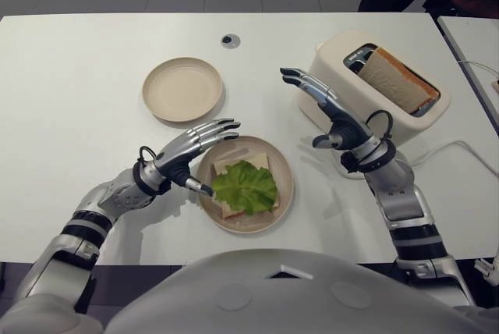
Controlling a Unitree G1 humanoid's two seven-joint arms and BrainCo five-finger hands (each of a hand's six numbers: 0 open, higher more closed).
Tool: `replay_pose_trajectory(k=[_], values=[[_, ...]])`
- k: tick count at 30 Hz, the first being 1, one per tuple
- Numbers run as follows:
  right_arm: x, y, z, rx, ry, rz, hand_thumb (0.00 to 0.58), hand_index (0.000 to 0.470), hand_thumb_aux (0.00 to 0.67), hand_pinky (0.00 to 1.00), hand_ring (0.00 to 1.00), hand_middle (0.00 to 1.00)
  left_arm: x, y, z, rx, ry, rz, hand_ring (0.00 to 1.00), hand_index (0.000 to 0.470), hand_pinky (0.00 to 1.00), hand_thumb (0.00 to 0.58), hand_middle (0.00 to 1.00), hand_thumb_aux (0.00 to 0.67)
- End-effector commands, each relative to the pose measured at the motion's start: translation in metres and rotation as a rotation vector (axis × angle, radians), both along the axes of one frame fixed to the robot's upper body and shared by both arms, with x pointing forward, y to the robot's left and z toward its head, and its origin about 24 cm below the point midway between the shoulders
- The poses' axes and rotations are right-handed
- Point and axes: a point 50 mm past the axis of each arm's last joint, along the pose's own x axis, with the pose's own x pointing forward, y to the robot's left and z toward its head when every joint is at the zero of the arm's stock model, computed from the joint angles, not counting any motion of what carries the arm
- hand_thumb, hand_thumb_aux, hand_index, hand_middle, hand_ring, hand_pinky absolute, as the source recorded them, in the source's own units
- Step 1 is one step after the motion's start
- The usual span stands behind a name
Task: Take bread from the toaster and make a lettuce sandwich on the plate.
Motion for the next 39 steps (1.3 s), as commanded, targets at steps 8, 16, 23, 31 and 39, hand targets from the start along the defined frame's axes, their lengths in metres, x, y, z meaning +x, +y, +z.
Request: replay_pose_trajectory(k=[8,16,23,31,39], values=[[-0.009,-0.042,0.043,0.003,-0.196,-0.165,0.000,0.000,0.000,0.00,0.00,0.00,0.007,0.010,-0.009,0.084,0.016,0.073,0.00,0.000,0.00,0.000,0.00,0.000],[-0.002,-0.135,0.040,-0.489,-0.336,-0.725,0.000,0.000,0.000,0.00,0.00,0.00,0.011,-0.001,-0.013,0.041,0.001,0.109,0.00,0.000,0.00,0.000,0.00,0.000],[-0.001,-0.147,0.016,-0.564,-0.162,-0.702,0.517,0.315,0.449,0.29,0.29,0.29,0.006,-0.010,-0.019,0.037,0.015,0.089,0.00,0.000,0.00,0.000,0.00,0.000],[-0.007,-0.136,0.070,-0.280,-0.486,-0.698,0.580,0.470,0.670,1.00,1.00,1.00,0.010,-0.005,-0.015,0.007,-0.002,0.123,0.00,0.000,0.00,0.000,0.00,0.000],[-0.028,-0.091,0.094,0.181,-0.497,-0.312,0.580,0.470,0.670,1.00,1.00,1.00,0.022,0.007,0.007,-0.282,-0.009,0.218,0.00,0.000,0.00,0.000,0.00,0.000]])
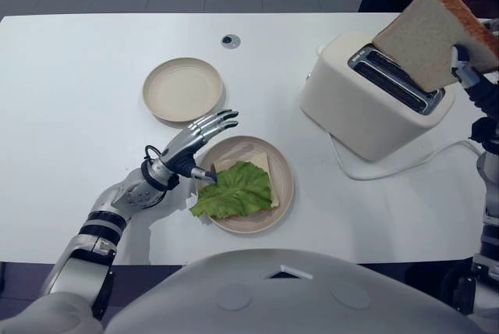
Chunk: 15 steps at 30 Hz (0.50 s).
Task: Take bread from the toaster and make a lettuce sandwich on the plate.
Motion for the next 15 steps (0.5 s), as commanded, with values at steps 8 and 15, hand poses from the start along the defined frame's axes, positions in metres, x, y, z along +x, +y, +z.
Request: replay_pose_trajectory(k=[8,15], values=[[0.013,0.096,-0.068,0.158,0.813,0.852,0.580,0.470,0.670,1.00,1.00,1.00,0.014,0.031,0.042,-0.593,0.085,0.070,0.00,0.000,0.00,0.000,0.00,0.000],[0.027,0.151,-0.124,0.105,1.242,1.020,0.580,0.470,0.670,1.00,1.00,1.00,-0.002,0.020,0.054,-0.714,0.247,-0.232,0.00,0.000,0.00,0.000,0.00,0.000]])
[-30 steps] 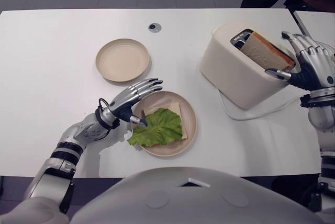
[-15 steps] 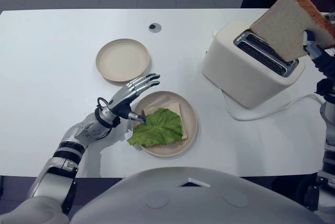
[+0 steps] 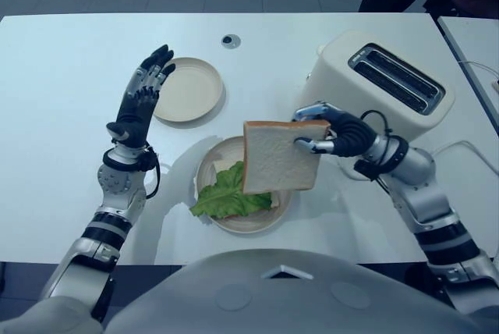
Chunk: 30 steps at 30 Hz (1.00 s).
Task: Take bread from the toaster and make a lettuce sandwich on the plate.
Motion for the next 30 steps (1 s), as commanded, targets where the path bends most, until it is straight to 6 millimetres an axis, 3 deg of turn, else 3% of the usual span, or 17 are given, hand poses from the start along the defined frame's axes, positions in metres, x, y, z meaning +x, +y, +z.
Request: replay_pose_trajectory(k=[1,7,12,14,18,21,22,23,24,25,30], values=[[0.005,0.030,-0.027,-0.091,0.147,0.070,0.580,0.470,0.670,1.00,1.00,1.00,-0.016,-0.009,0.002,-0.040,0.041,-0.235,0.00,0.000,0.00,0.000,0.00,0.000],[0.008,0.047,-0.060,-0.326,0.150,0.033,0.580,0.470,0.670,1.00,1.00,1.00,-0.040,-0.014,0.003,-0.020,0.049,-0.480,0.00,0.000,0.00,0.000,0.00,0.000],[0.012,0.043,-0.078,-0.517,0.040,-0.050,0.580,0.470,0.670,1.00,1.00,1.00,-0.051,-0.023,-0.009,0.141,0.073,-0.576,0.00,0.000,0.00,0.000,0.00,0.000],[0.011,0.043,-0.080,-0.552,0.004,-0.059,0.580,0.470,0.670,1.00,1.00,1.00,-0.054,-0.033,-0.024,0.287,0.105,-0.609,0.00,0.000,0.00,0.000,0.00,0.000],[0.009,0.042,-0.079,-0.604,-0.076,-0.074,0.580,0.470,0.670,1.00,1.00,1.00,-0.054,-0.046,-0.082,0.873,0.241,-0.603,0.00,0.000,0.00,0.000,0.00,0.000],[0.011,0.043,-0.076,-0.618,-0.135,-0.089,0.580,0.470,0.670,1.00,1.00,1.00,-0.061,-0.043,-0.101,1.082,0.283,-0.647,0.00,0.000,0.00,0.000,0.00,0.000],[0.012,0.043,-0.074,-0.613,-0.157,-0.098,0.577,0.437,0.623,1.00,1.00,1.00,-0.065,-0.043,-0.103,1.099,0.285,-0.673,0.00,0.000,0.00,0.000,0.00,0.000],[0.012,0.045,-0.071,-0.605,-0.191,-0.107,0.120,0.052,0.074,0.97,0.97,0.97,-0.066,-0.042,-0.107,1.124,0.288,-0.687,0.00,0.000,0.00,0.000,0.00,0.000],[0.015,0.045,-0.067,-0.592,-0.222,-0.137,0.000,0.000,0.000,0.64,0.64,0.64,-0.067,-0.041,-0.111,1.154,0.300,-0.696,0.00,0.000,0.00,0.000,0.00,0.000],[0.020,0.045,-0.064,-0.576,-0.250,-0.180,0.000,0.000,0.000,0.00,0.00,0.00,-0.069,-0.039,-0.116,1.186,0.312,-0.706,0.00,0.000,0.00,0.000,0.00,0.000],[0.052,0.025,-0.044,-0.484,-0.393,-0.567,0.000,0.000,0.000,0.00,0.00,0.00,-0.074,-0.036,-0.129,1.277,0.335,-0.727,0.00,0.000,0.00,0.000,0.00,0.000]])
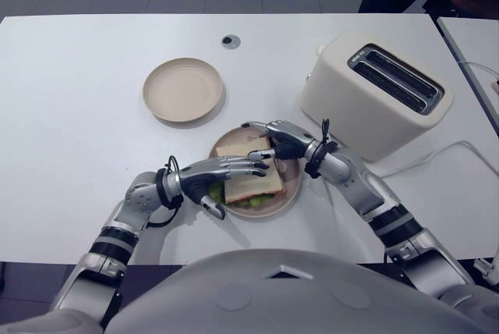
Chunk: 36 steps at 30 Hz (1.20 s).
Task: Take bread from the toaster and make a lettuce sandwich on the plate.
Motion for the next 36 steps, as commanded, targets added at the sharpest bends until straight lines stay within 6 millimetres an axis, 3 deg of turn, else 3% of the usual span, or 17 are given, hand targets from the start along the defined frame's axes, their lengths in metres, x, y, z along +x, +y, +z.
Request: replay_pose_trajectory(k=[1,4,6,10,11,12,13,14,15,16,17,21,23,26,28,33,36], values=[[0.032,-0.020,0.030,0.139,-0.305,-0.304,0.000,0.000,0.000,0.00,0.00,0.00,-0.033,0.027,-0.068,0.463,0.267,-0.070,0.00,0.000,0.00,0.000,0.00,0.000],[0.033,-0.027,0.048,0.273,-0.426,-0.393,0.000,0.000,0.000,0.00,0.00,0.00,-0.023,0.026,-0.065,0.446,0.205,-0.020,0.00,0.000,0.00,0.000,0.00,0.000],[0.028,-0.028,0.057,0.406,-0.421,-0.380,0.000,0.000,0.000,0.00,0.00,0.00,-0.004,0.020,-0.053,0.363,0.084,0.069,0.00,0.000,0.00,0.000,0.00,0.000],[0.013,-0.032,0.065,0.649,-0.242,-0.289,0.000,0.000,0.000,0.00,0.00,0.00,0.031,0.003,0.008,-0.141,-0.199,0.279,0.00,0.000,0.00,0.000,0.00,0.000],[0.006,-0.029,0.067,0.704,-0.170,-0.217,0.000,0.000,0.000,0.22,0.22,0.22,0.033,0.002,0.020,-0.241,-0.233,0.297,0.00,0.000,0.00,0.000,0.00,0.000],[-0.003,-0.025,0.066,0.733,-0.094,-0.138,0.000,0.000,0.000,0.29,0.29,0.29,0.033,0.001,0.028,-0.319,-0.251,0.303,0.00,0.072,0.00,0.164,0.00,0.102],[-0.009,-0.025,0.060,0.704,-0.010,-0.087,0.216,0.098,0.139,0.50,0.50,0.50,0.033,0.001,0.035,-0.386,-0.251,0.305,0.00,0.417,0.00,0.572,0.00,0.594],[-0.015,-0.026,0.053,0.672,0.062,-0.039,0.454,0.251,0.357,0.61,0.61,0.61,0.033,0.002,0.041,-0.446,-0.242,0.306,0.06,0.470,0.06,0.580,0.06,0.670],[-0.021,-0.029,0.049,0.666,0.124,-0.007,0.578,0.442,0.631,0.93,0.93,0.93,0.034,0.004,0.046,-0.503,-0.227,0.310,0.50,0.470,0.50,0.580,0.50,0.670],[-0.028,-0.032,0.047,0.676,0.174,0.031,0.580,0.470,0.670,1.00,1.00,1.00,0.035,0.005,0.051,-0.546,-0.213,0.310,0.96,0.470,0.96,0.580,0.96,0.670],[-0.036,-0.033,0.049,0.692,0.209,0.081,0.580,0.470,0.670,1.00,1.00,1.00,0.034,0.006,0.055,-0.589,-0.191,0.304,1.00,0.470,1.00,0.580,1.00,0.670],[-0.065,-0.032,0.045,0.656,0.380,0.304,0.580,0.470,0.670,1.00,1.00,1.00,0.014,0.014,0.072,-0.738,0.002,0.182,1.00,0.470,1.00,0.580,1.00,0.670],[-0.082,-0.026,0.034,0.582,0.471,0.398,0.580,0.470,0.670,1.00,1.00,1.00,-0.007,0.018,0.060,-0.600,0.148,0.042,1.00,0.470,1.00,0.580,1.00,0.670],[-0.101,-0.017,0.018,0.490,0.587,0.512,0.580,0.470,0.670,1.00,1.00,1.00,-0.052,0.034,0.026,-0.256,0.381,-0.173,1.00,0.470,1.00,0.580,1.00,0.670],[-0.104,-0.012,0.008,0.455,0.609,0.504,0.580,0.470,0.670,1.00,1.00,1.00,-0.064,0.038,0.008,-0.121,0.463,-0.243,1.00,0.470,1.00,0.580,1.00,0.670],[-0.092,-0.001,-0.019,0.349,0.573,0.398,0.580,0.470,0.670,1.00,1.00,1.00,-0.024,0.031,-0.045,0.146,0.432,-0.047,1.00,0.470,1.00,0.580,1.00,0.670],[-0.069,-0.001,-0.034,0.246,0.456,0.254,0.580,0.470,0.670,1.00,1.00,1.00,0.008,0.026,-0.059,0.222,0.310,0.169,1.00,0.470,1.00,0.580,1.00,0.670]])
